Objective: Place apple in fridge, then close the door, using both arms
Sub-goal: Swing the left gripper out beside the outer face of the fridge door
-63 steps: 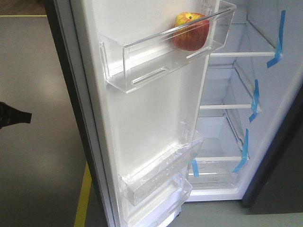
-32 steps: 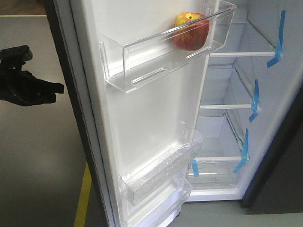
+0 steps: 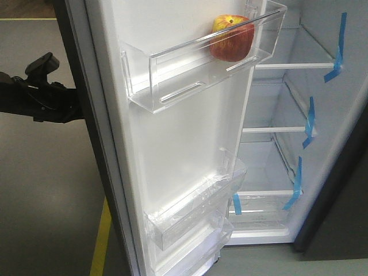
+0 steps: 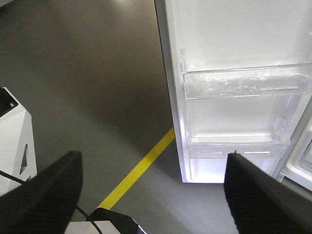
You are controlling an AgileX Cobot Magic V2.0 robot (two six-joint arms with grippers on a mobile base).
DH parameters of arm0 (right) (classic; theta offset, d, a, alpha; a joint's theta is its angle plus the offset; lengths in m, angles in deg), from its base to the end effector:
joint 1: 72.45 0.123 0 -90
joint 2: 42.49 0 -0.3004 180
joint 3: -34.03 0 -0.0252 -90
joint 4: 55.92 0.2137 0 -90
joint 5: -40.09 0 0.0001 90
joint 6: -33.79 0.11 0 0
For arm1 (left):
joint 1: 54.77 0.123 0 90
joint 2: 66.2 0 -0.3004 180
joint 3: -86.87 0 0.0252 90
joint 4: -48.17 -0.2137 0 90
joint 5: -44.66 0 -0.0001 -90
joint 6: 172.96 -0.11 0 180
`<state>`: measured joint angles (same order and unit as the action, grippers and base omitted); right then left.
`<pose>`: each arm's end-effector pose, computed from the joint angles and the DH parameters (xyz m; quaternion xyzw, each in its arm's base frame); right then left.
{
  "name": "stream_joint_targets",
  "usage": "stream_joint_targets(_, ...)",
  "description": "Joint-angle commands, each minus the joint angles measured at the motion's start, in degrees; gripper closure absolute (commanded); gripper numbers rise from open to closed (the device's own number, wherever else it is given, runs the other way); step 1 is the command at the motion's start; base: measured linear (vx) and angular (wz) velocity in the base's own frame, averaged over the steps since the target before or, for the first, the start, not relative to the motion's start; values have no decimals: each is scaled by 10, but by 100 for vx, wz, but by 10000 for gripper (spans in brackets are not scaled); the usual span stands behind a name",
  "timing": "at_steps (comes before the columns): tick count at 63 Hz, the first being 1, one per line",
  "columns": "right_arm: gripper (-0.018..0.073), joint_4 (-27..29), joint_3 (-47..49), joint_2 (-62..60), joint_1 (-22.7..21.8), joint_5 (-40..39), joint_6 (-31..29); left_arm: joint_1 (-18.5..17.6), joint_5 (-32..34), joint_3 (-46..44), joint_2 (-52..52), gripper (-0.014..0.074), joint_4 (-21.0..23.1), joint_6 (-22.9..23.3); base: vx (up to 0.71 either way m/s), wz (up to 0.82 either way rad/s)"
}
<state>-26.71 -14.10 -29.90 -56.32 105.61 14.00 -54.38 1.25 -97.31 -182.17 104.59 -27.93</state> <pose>-0.0488 0.0368 0.2610 -0.2762 0.8178 0.2378 0.4453 0.3984 -0.0603 0.2686 0.0022 0.9007 -0.3151 0.2990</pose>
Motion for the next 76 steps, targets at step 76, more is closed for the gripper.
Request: stream_joint_targets(76, -9, 15, 13, 10, 0, -29, -2, -131, -116, 13, 126, 603, 83, -109, 0, 0)
